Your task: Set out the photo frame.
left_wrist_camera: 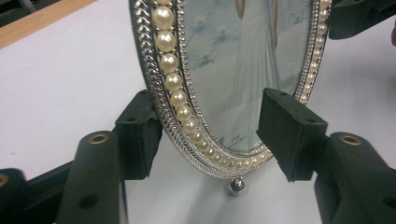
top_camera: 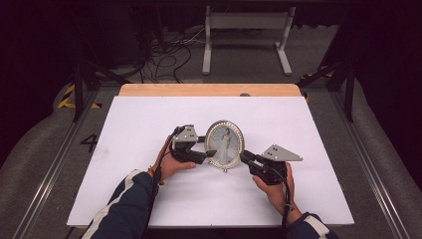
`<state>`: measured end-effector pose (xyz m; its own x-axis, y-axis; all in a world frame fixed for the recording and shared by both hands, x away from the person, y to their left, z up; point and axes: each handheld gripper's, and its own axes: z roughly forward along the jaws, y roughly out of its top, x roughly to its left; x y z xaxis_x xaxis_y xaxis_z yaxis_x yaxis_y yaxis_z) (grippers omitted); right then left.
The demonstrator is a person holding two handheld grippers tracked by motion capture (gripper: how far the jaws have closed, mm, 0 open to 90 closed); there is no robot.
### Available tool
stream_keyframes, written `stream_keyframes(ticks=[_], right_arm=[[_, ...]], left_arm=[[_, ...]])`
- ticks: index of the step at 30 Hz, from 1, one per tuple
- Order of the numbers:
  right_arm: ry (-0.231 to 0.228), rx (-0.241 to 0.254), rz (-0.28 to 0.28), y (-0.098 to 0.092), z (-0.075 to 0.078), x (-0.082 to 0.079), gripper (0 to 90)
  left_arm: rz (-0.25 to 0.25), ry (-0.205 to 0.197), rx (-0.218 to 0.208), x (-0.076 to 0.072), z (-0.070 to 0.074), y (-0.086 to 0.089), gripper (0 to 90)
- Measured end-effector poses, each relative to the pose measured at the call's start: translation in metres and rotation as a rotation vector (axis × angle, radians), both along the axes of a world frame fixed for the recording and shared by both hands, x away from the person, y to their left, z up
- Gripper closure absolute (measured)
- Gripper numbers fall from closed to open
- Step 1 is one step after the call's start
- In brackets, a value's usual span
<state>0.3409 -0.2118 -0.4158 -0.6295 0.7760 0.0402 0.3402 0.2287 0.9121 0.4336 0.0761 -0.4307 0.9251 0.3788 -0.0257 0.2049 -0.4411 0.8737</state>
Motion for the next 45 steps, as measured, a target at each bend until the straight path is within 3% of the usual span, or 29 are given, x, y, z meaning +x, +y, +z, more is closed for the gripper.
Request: stream_keyframes(ticks=[6,18,45], right_arm=[[-0.004,-0.004,-0.005,0.000,0.000,-0.001,83.7],[-0.003,-0.004,-0.022,-0.002,-0.002,0.002,83.5],[0.012,0.001,0.000,0.003,-0.002,0.018,82.3]], left_arm=[[0.007,-0.004,-0.010,0.000,0.002,0.004,47.7],[0.014,-0.014,-0.006,-0.002,0.004,0.009,60.0],[0.042,-0.031,0.023,-0.017,0.000,0.022,68.4]])
